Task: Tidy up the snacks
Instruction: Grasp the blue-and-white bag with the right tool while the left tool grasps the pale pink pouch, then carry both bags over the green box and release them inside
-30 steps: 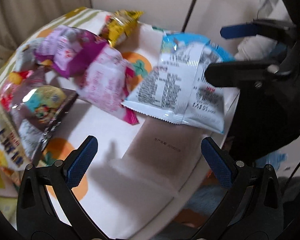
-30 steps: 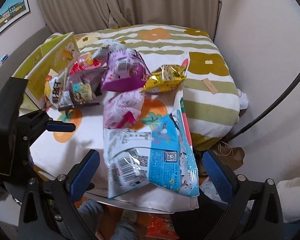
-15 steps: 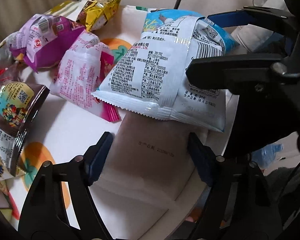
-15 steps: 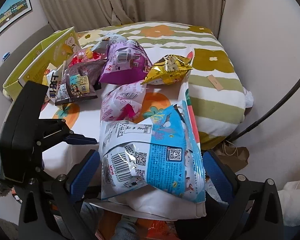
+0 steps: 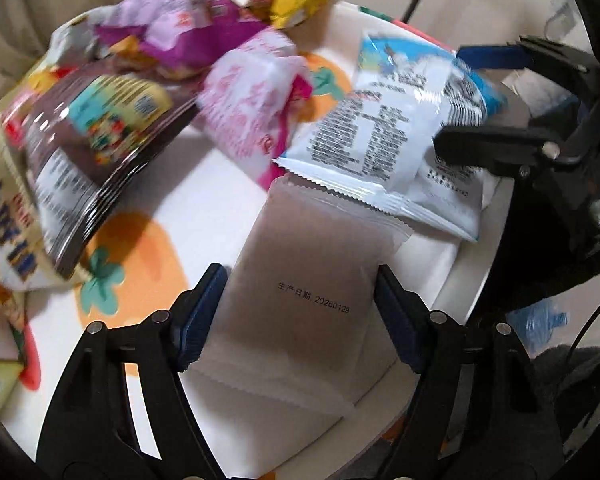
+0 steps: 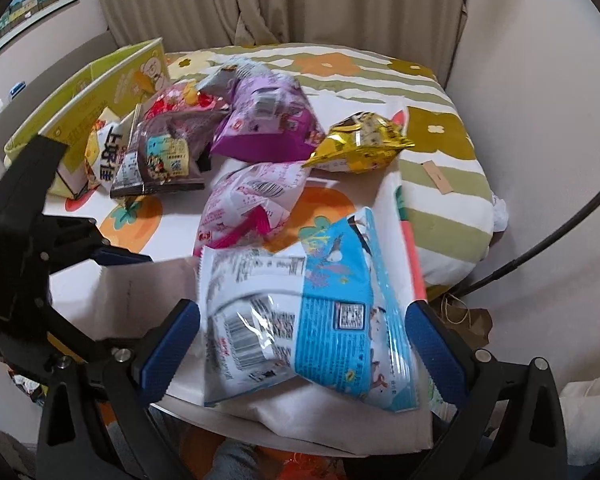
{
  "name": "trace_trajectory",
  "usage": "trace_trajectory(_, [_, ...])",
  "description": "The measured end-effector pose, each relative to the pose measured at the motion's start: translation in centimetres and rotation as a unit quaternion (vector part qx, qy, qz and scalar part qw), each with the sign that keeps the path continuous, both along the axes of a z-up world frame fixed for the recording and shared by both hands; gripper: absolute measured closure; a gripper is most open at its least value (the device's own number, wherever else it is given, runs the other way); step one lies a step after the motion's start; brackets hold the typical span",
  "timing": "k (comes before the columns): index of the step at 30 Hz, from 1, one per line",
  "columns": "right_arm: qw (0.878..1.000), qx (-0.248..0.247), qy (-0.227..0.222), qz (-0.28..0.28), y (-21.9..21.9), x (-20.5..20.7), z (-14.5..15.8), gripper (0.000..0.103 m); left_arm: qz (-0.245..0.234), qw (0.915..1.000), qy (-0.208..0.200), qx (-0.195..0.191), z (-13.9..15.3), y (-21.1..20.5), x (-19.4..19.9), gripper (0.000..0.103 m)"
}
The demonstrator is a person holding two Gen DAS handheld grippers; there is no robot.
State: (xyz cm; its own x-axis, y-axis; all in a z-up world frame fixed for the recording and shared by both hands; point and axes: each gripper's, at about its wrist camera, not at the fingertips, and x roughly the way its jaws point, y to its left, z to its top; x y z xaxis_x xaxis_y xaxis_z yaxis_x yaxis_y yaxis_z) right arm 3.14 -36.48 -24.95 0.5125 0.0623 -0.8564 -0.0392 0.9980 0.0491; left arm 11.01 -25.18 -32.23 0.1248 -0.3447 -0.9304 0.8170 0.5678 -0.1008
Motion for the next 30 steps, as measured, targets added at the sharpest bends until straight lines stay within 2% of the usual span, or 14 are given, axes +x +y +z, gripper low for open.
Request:
trace_trajectory(8, [0.999, 0.015, 0.023, 0.018, 1.6, 0.9, -2.0, 0.000, 0.029, 0.9995, -0.007, 0.005, 0.0, 2.5, 1.1, 0.031])
trace_trajectory(20, [0.998, 0.004, 0.052, 0.030, 2.3, 2.4, -3.8, 0.000, 0.059, 0.9982, -0.008, 0.008, -0.2, 6.6, 3.0, 0.031])
trace_trajectory(23, [0.998, -0.009, 0.053, 0.030, 2.6, 2.4, -4.1, 0.000, 0.058, 0.9980, -0.017, 0.016, -0.5, 5.7, 2.8, 0.032])
trace_trajectory(24, [0.998, -0.006, 0.048, 0.028, 2.5, 2.2, -4.0, 0.003, 0.058, 0.9980, -0.020, 0.017, -0.5, 5.7, 2.8, 0.033])
trace_trajectory(28, [0.999, -0.011, 0.037, 0.017, 2.1, 1.7, -3.3, 0.028, 0.059, 0.9977, -0.028, 0.019, -0.5, 4.8, 2.6, 0.034])
trace_trajectory(30, [1.000, 0.000, 0.030, 0.006, 1.4, 1.4, -2.7, 0.030, 0.062, 0.9975, -0.028, 0.020, -0.3, 5.4, 1.6, 0.035])
